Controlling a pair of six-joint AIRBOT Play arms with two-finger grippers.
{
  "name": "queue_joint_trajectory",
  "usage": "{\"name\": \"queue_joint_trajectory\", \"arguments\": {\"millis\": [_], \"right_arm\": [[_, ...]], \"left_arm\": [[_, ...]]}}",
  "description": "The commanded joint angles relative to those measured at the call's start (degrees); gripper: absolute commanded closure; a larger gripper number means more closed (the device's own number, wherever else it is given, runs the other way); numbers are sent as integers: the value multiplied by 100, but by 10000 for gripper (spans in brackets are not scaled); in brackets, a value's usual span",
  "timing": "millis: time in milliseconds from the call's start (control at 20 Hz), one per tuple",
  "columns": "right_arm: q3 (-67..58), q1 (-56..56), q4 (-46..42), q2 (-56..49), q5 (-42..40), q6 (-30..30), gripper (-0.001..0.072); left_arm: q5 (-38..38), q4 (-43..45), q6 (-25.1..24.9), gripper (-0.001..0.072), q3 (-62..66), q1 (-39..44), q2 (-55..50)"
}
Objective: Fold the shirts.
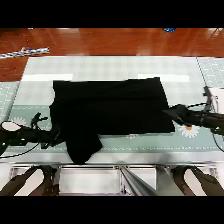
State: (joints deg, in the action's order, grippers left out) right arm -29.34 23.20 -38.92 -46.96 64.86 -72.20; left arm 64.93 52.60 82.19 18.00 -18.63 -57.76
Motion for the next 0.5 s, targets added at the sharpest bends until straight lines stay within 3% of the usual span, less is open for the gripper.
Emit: {"name": "queue_joint_trajectory", "arguments": {"millis": [0, 100, 450], "right_arm": [[-236, 1255, -1145, 9, 374, -195, 308], [-39, 1676, -2267, 7, 446, -1025, 308], [501, 1012, -2251, -713, 638, -957, 308]], "left_arm": [[-442, -74, 70, 689, 96, 391, -74], [-334, -79, -33, 689, 229, 391, -72], [-275, -76, -52, 689, 256, 398, -72]]}}
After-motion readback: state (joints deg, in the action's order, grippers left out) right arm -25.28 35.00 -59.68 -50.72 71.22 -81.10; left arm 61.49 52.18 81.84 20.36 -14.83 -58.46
